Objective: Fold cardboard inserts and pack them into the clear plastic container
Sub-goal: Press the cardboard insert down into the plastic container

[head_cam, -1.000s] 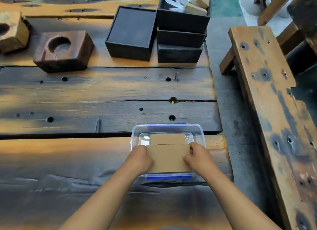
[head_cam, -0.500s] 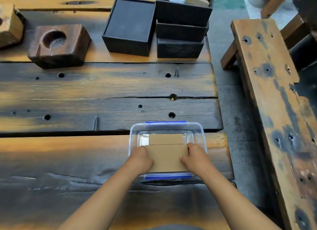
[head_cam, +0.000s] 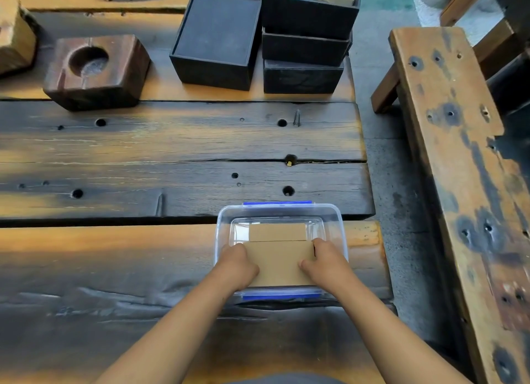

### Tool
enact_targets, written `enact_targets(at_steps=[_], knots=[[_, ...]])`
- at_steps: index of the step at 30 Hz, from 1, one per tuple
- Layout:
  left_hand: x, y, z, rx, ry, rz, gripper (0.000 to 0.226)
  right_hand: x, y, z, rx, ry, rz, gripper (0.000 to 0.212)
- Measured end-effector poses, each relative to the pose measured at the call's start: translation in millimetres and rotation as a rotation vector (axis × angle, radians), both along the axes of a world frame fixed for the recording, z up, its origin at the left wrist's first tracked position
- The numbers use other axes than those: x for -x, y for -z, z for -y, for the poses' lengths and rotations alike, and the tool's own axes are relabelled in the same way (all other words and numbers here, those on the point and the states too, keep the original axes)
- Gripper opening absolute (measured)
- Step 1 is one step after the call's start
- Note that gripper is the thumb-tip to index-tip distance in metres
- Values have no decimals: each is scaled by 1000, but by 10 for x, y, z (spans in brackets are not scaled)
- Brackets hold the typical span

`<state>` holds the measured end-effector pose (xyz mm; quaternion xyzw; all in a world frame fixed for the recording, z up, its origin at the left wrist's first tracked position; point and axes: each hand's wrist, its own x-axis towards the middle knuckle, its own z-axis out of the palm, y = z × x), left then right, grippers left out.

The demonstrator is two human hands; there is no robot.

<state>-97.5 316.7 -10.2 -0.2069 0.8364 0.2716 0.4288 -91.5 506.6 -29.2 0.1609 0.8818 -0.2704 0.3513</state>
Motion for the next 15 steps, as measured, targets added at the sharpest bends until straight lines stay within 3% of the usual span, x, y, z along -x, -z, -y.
enact_targets(at_steps=[11,15], knots=[[-6,11,-31,-33,-49,35,41,18,9,45,27,93,63,32],[-63,-73,9,-67,-99,1,36,-15,-77,35,55,117,80,21]])
